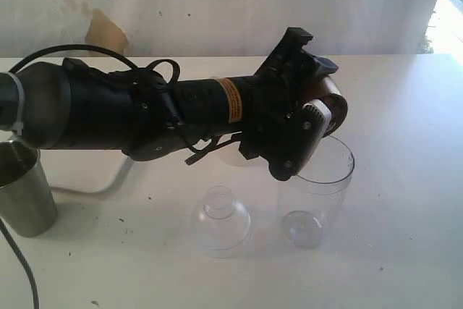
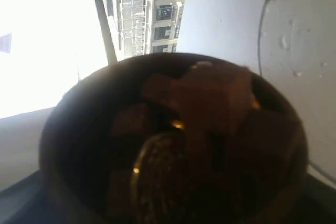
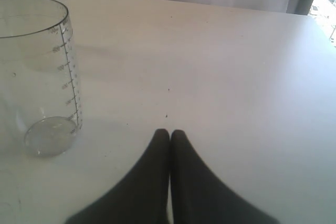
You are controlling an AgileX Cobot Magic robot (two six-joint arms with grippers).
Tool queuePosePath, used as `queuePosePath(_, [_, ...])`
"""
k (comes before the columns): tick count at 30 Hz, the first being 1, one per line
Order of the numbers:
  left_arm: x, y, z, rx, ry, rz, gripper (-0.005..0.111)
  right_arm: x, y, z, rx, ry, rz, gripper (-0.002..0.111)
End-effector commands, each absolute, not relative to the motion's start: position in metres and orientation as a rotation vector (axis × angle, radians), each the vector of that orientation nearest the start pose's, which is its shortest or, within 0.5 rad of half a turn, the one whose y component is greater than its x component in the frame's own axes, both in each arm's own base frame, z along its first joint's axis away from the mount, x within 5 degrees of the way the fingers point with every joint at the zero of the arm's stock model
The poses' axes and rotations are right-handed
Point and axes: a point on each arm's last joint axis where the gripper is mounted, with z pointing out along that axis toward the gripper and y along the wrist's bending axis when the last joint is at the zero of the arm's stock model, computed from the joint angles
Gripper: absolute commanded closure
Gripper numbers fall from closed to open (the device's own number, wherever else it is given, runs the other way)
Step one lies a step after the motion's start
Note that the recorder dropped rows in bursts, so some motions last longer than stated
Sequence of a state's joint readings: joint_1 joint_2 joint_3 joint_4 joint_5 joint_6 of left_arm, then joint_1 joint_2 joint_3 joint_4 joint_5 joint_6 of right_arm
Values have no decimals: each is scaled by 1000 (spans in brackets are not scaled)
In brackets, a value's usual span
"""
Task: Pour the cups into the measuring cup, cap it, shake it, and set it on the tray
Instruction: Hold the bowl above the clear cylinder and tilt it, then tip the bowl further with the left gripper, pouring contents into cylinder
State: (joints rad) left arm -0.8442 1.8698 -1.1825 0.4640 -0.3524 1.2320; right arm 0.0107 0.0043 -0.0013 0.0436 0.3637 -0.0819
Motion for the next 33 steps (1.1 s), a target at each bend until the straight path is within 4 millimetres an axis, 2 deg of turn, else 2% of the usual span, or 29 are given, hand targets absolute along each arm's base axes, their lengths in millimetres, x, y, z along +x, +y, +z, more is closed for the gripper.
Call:
queuePosePath(1, [271,-329,238,1776,501,405,107,53,2,182,-57,1833,-7,108])
queuePosePath(12, [266,-335,233,1790,485,393,107,53,2,182,-57,1833,-7,108])
queuePosePath(23, [266,-335,234,1837,304,532,107,53,2,182,-57,1833,-7,108])
queuePosePath(33, [266,-335,235,1836,258,568,107,53,2,182,-57,1833,-7,108])
